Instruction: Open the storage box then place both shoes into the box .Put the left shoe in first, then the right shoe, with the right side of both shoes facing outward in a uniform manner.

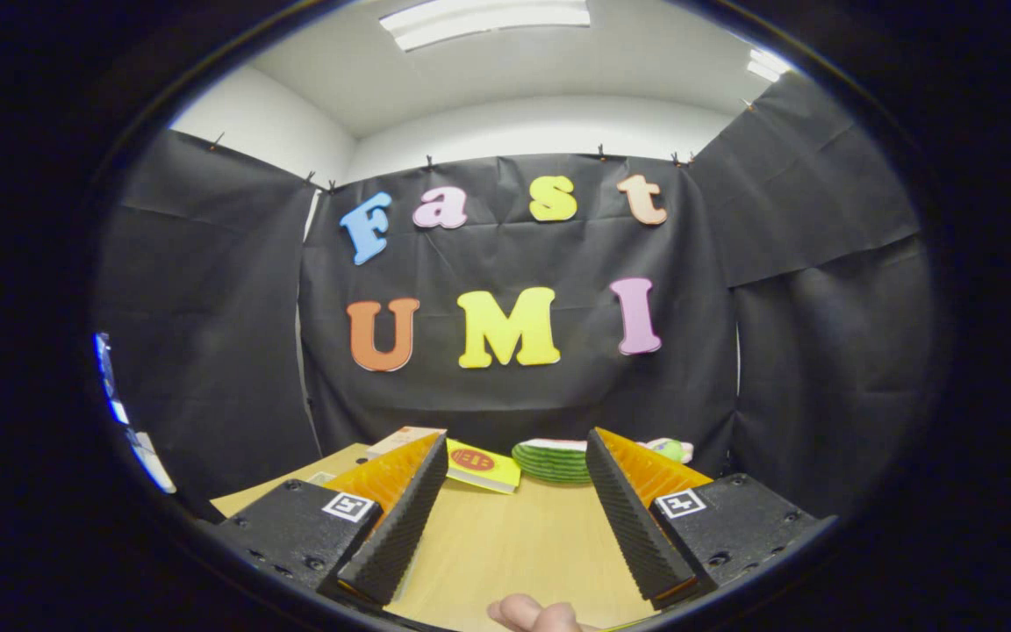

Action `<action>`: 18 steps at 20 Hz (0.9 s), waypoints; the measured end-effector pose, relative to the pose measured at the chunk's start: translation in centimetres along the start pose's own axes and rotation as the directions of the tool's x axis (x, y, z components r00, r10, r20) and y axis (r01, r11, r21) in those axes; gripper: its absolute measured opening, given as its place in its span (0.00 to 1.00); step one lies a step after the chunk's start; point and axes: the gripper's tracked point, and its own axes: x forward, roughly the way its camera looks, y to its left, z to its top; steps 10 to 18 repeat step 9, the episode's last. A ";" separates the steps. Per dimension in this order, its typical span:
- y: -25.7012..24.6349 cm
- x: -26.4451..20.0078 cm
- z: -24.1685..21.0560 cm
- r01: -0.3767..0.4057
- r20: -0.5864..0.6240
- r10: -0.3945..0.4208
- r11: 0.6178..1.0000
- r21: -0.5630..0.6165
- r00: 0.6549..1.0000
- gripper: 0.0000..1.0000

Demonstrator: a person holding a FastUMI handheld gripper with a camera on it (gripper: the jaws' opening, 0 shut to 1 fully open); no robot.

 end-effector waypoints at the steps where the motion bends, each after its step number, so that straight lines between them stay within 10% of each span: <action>1: 0.4 0.0 0.1 -0.003 -0.002 0.003 1.000 0.003 1.000 1.00; 18: 1.9 0.2 -0.8 0.025 -0.044 -0.023 0.999 0.037 0.999 1.00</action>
